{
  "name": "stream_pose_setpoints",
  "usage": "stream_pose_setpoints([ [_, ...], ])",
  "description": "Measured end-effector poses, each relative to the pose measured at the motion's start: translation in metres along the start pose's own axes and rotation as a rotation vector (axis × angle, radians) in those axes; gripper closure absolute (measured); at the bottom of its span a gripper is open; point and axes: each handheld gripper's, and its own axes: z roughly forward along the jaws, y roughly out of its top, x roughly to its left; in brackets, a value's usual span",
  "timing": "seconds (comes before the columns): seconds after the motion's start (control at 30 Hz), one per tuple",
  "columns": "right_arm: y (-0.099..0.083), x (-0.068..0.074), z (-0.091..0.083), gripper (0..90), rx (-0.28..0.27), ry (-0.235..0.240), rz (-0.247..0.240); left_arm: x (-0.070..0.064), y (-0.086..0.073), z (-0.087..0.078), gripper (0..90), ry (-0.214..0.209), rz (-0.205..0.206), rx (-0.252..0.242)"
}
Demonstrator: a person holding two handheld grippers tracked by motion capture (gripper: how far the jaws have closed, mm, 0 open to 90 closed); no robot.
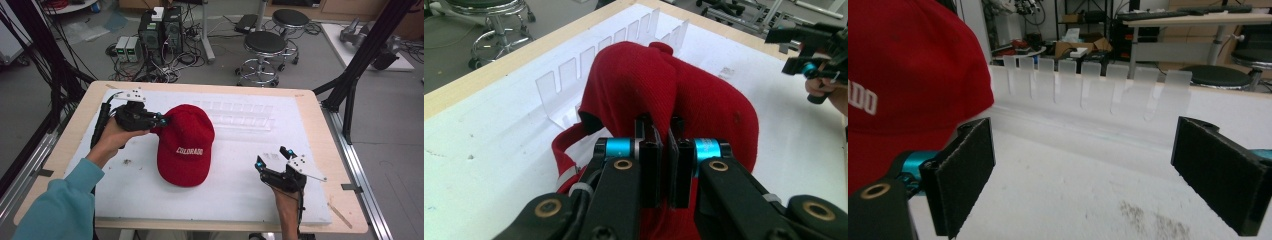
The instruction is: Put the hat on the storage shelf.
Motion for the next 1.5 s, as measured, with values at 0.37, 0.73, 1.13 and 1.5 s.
stream_pose_setpoints([
  [0.37,0.058,0.027,0.009,9.3,-0.017,0.115,-0.021,-0.009,0.003,-0.003,86.1,-0.001,0.016,-0.007],
  [0.73,0.106,0.068,0.043,9.3,0.086,0.265,-0.032,-0.017,0.004,-0.006,86.1,-0.004,0.034,-0.011],
  [1.13,0.12,0.124,0.083,9.3,0.205,0.325,-0.065,-0.022,0.005,-0.008,86.1,-0.013,0.038,-0.02],
  [1.5,0.113,0.139,0.108,9.3,0.274,0.349,-0.066,-0.025,0.003,-0.009,86.1,-0.024,0.046,-0.033],
])
